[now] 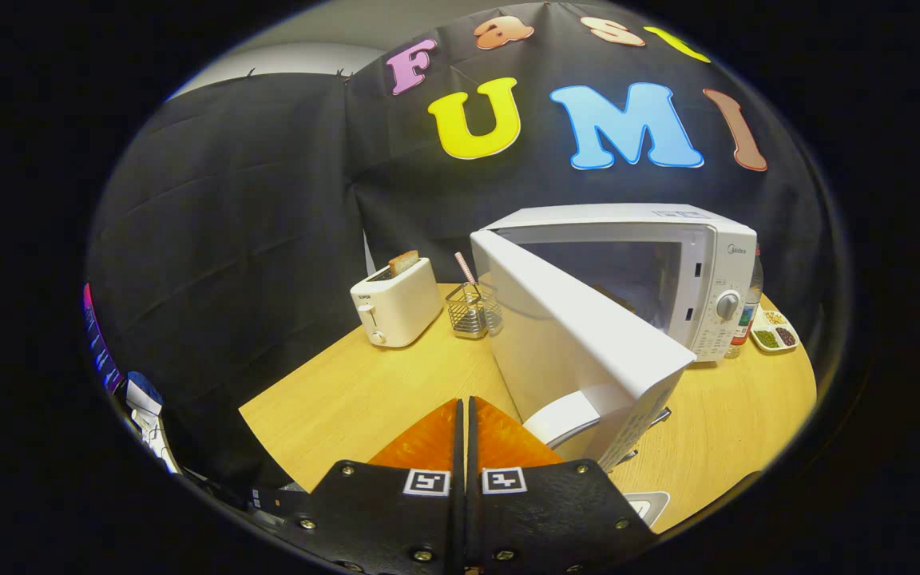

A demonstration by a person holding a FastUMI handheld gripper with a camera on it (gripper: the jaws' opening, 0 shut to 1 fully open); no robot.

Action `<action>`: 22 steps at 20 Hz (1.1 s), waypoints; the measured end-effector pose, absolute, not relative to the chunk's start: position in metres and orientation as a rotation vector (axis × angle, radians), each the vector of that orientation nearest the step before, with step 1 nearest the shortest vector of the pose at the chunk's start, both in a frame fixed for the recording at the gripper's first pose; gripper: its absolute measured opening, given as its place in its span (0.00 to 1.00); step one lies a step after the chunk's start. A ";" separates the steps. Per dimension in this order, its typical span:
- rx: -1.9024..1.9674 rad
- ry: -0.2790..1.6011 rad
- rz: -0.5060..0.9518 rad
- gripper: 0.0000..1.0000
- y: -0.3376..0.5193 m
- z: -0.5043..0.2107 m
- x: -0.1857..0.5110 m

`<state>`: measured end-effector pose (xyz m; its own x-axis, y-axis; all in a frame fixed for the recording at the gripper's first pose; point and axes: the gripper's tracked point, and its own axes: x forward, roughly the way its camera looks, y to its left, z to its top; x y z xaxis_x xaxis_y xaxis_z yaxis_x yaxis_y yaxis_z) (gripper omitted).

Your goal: Open the microwave, put the food inside, and close the microwave door.

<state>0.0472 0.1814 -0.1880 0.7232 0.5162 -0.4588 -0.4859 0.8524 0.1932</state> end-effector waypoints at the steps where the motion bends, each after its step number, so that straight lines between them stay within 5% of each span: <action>1: 0.061 0.523 0.548 0.01 0.177 -0.189 0.052; 22: 0.068 0.488 0.353 0.01 0.075 -0.204 0.182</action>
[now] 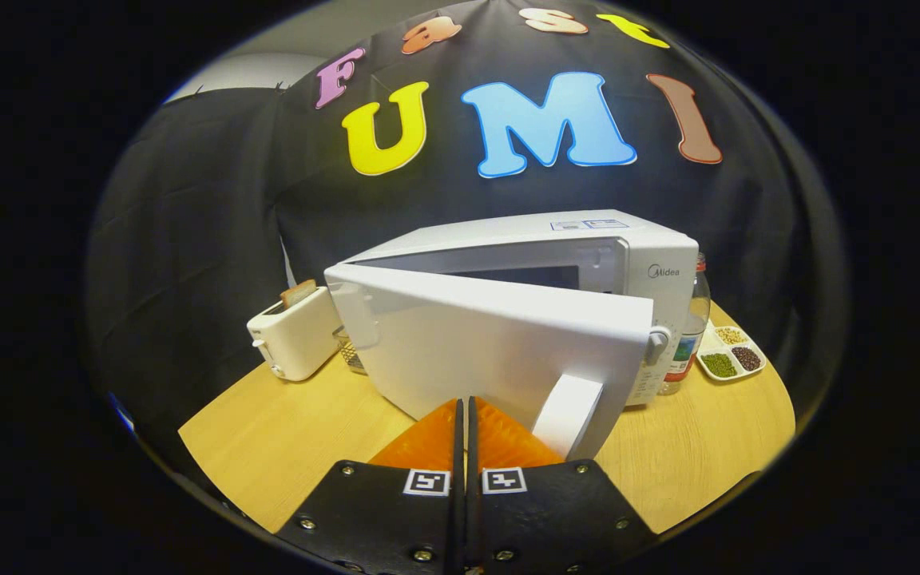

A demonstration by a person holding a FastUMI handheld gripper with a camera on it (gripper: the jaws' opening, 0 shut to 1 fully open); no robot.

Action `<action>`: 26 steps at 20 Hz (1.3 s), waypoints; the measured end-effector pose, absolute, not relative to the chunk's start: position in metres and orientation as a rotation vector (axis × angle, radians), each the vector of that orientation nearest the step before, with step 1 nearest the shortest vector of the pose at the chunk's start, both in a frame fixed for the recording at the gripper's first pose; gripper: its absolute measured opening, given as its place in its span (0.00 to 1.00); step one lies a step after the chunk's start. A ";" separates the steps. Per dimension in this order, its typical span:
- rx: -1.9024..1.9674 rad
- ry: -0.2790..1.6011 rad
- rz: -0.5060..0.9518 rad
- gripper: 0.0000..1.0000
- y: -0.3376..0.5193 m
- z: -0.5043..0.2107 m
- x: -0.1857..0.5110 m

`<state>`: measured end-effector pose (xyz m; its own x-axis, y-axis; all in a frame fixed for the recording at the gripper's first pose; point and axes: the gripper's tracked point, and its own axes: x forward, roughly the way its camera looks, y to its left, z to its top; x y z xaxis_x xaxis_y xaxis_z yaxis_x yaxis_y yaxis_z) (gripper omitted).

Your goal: Open the microwave, put the food inside, and close the microwave door.

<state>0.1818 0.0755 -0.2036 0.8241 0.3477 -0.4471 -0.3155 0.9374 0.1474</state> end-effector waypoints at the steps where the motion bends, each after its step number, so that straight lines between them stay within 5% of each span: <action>1: 0.068 0.486 0.342 0.01 0.073 -0.205 0.187; 26: 0.047 0.440 0.141 0.01 0.040 -0.212 0.288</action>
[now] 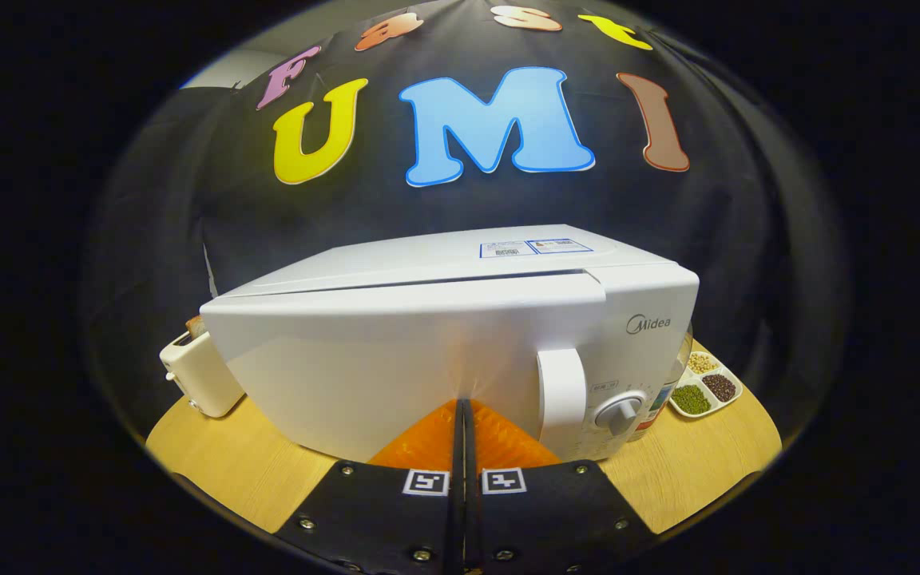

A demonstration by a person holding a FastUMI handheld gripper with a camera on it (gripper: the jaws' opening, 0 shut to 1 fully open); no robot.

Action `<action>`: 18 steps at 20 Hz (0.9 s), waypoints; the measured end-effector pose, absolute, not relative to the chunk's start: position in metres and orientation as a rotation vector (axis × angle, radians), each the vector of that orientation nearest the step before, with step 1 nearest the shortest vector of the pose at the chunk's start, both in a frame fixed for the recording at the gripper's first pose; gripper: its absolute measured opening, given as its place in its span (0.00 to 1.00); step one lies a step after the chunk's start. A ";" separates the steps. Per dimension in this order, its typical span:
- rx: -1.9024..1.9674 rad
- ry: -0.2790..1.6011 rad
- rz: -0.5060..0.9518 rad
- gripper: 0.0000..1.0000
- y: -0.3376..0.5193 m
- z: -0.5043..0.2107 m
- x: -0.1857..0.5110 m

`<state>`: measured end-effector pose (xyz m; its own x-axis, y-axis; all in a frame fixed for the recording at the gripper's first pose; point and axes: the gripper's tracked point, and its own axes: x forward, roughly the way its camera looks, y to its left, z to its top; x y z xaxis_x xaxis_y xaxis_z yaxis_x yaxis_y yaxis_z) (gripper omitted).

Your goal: Open the microwave, put the food inside, and close the microwave door.

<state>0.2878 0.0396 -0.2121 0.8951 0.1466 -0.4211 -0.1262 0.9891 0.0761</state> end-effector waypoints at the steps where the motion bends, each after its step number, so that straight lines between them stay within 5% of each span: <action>1: 0.042 0.436 0.135 0.01 0.039 -0.213 0.292; 7: 0.007 0.418 0.117 0.01 0.043 -0.192 0.268; 18: 0.006 0.225 0.089 0.02 0.054 -0.087 0.113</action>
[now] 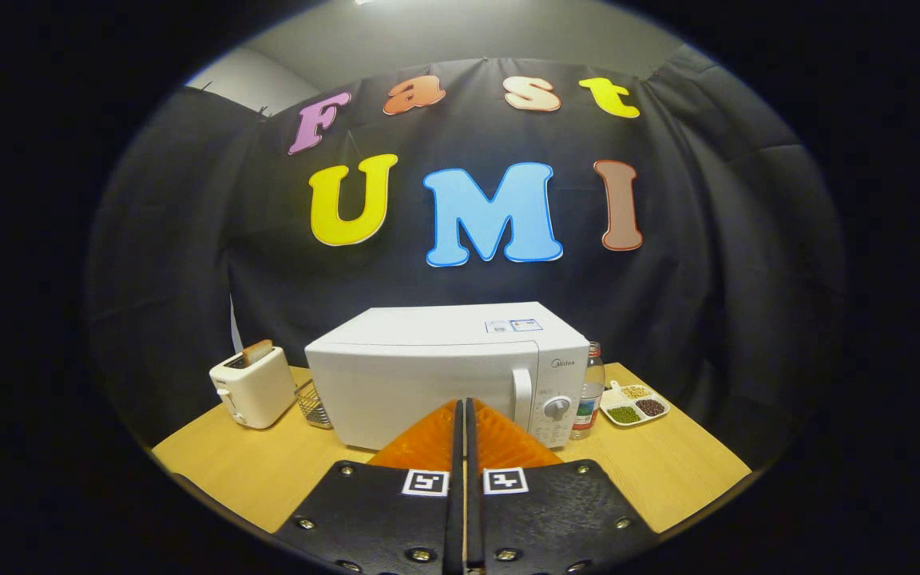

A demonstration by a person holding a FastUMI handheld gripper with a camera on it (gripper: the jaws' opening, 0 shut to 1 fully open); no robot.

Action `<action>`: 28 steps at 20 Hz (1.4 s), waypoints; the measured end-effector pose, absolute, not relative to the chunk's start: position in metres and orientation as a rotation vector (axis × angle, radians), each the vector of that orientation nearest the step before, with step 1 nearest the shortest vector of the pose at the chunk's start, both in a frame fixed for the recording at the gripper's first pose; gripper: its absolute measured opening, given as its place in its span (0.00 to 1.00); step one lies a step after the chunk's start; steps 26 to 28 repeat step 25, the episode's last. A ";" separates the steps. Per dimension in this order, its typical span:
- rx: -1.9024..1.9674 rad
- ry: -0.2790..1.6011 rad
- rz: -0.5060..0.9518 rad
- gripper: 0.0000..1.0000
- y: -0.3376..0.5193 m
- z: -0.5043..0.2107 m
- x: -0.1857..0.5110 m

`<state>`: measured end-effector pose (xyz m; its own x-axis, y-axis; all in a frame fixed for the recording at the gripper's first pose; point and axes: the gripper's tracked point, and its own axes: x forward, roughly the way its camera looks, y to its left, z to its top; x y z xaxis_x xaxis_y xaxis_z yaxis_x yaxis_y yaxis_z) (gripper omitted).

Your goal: Open the microwave, put the food inside, and close the microwave door.

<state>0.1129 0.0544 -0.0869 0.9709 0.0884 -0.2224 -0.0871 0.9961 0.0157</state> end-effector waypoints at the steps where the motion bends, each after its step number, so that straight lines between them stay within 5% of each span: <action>1: 0.010 0.218 0.092 0.07 0.056 -0.084 0.101; 3: 0.008 0.199 0.102 0.31 0.060 -0.079 0.078; 4: -0.002 0.189 0.100 0.57 0.061 -0.078 0.069; 7: -0.012 0.181 0.092 0.99 0.057 -0.078 0.046; 28: 0.005 0.121 0.032 0.99 0.040 -0.058 0.023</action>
